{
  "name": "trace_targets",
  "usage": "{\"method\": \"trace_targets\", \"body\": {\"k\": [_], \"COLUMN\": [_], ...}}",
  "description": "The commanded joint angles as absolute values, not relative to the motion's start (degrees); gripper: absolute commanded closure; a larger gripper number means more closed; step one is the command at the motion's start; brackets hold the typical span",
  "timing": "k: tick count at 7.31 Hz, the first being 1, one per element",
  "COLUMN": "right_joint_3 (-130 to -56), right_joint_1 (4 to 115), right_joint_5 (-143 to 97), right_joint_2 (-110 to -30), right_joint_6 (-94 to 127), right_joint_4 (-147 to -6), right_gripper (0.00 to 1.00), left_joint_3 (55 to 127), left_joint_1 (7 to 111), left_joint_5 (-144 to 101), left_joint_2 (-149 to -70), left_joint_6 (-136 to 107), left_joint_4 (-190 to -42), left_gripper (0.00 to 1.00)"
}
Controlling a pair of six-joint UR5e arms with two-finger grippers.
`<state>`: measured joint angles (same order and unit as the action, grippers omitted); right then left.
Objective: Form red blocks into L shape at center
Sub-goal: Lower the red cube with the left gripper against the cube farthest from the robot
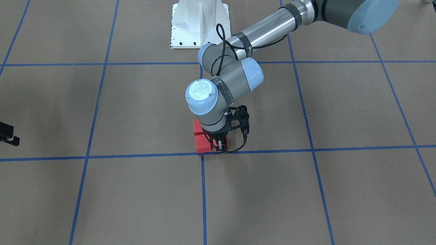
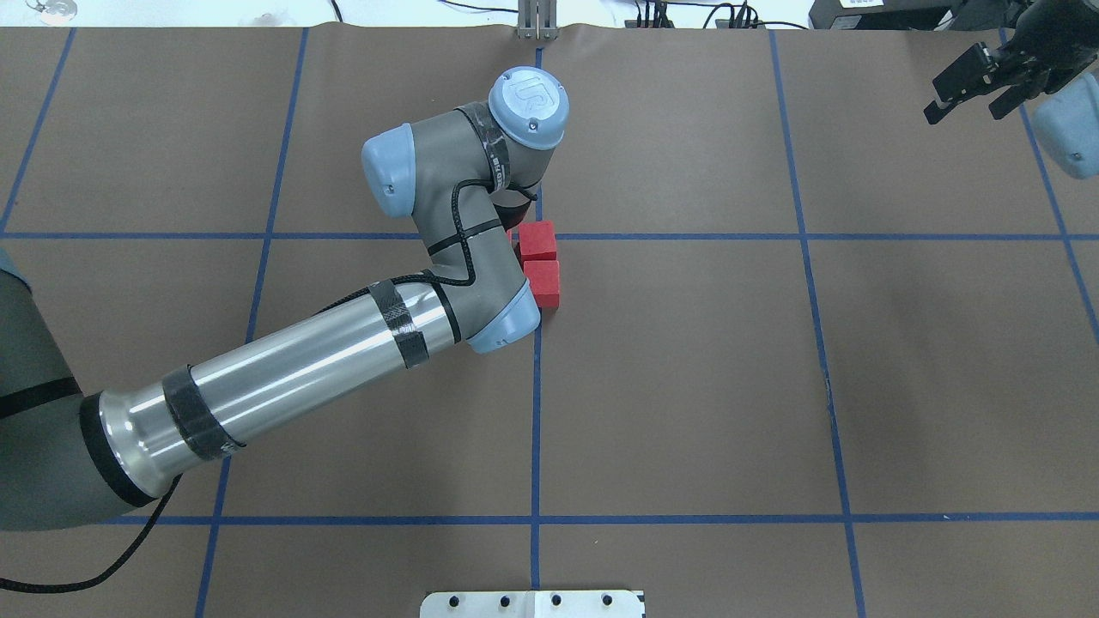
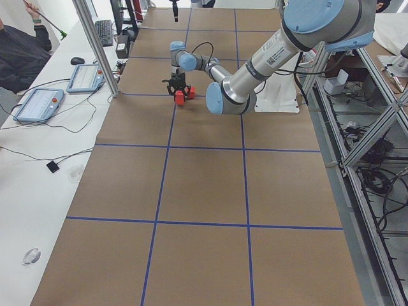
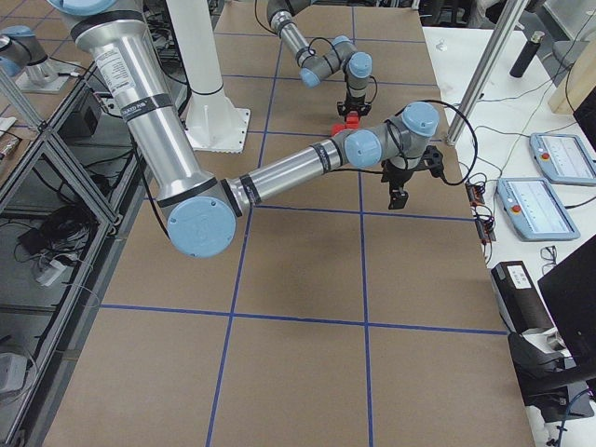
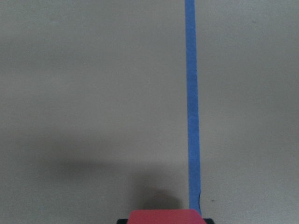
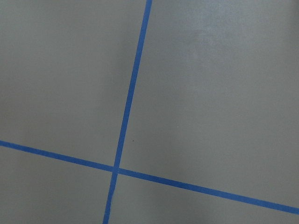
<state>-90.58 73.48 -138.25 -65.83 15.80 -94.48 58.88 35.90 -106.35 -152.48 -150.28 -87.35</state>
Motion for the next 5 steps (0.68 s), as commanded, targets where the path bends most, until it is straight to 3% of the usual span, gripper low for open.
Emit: {"method": "trace_targets", "body": {"k": [1,5], "right_joint_3": [-90.4,-90.5], "right_joint_1": [73.5,73.5], "right_joint_5": [-138.3,-138.3], "right_joint_2": [-65.8,-65.8], "right_joint_6": [15.7,15.8], "right_joint_4": [-94.5,-94.5], "right_gripper": [0.01,0.01], "left_joint_3": [59.0,59.0], "left_joint_1": [35.8,35.6], "left_joint_5": [-106.5,-108.1], "left_joint_2": [-152.7,-152.5], "left_joint_6": [-150.3,-150.3], "left_joint_4": [-87.4,-87.3], "left_gripper": [1.00,1.00]}}
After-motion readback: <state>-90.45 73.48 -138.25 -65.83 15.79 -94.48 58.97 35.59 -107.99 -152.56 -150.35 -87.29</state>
